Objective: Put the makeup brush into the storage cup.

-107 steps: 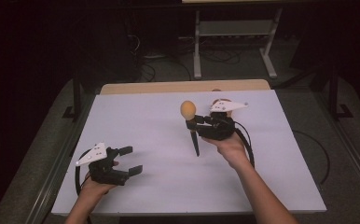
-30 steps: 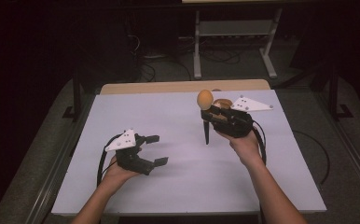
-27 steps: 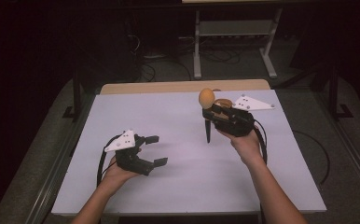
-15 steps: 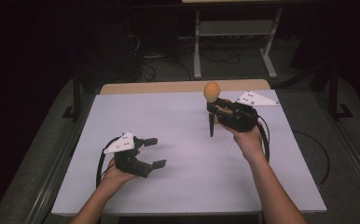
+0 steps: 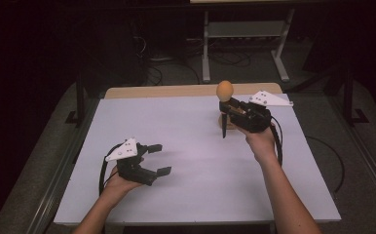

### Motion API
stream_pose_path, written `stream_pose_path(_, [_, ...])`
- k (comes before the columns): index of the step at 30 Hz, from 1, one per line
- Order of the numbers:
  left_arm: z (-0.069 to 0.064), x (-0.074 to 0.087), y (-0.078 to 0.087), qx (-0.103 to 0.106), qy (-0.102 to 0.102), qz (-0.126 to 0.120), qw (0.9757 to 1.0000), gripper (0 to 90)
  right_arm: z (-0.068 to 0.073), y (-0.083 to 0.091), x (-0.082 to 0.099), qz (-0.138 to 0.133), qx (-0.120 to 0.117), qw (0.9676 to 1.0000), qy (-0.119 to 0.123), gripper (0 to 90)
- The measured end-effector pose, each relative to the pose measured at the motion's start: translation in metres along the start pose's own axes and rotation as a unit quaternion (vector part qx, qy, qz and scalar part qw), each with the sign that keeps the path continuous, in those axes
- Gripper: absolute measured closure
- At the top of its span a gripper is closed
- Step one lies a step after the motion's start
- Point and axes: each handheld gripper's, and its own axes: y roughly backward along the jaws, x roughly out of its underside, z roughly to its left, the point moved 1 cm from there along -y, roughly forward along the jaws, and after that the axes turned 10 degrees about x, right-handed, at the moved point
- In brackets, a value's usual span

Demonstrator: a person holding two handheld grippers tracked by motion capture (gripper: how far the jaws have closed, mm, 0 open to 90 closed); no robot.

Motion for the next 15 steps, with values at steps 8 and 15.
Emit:
stream_pose_path(8, [-0.002,0.001,0.007,-0.005,0.004,-0.008,0.9999,12.4,-0.009,0.001,-0.005,-0.003,0.016,0.9999,0.003,61.5])
stream_pose_path(15, [-0.004,0.000,0.010,-0.012,0.004,-0.007,0.9999,12.4,-0.015,0.001,-0.011,-0.007,0.030,0.9995,0.007,61.5])
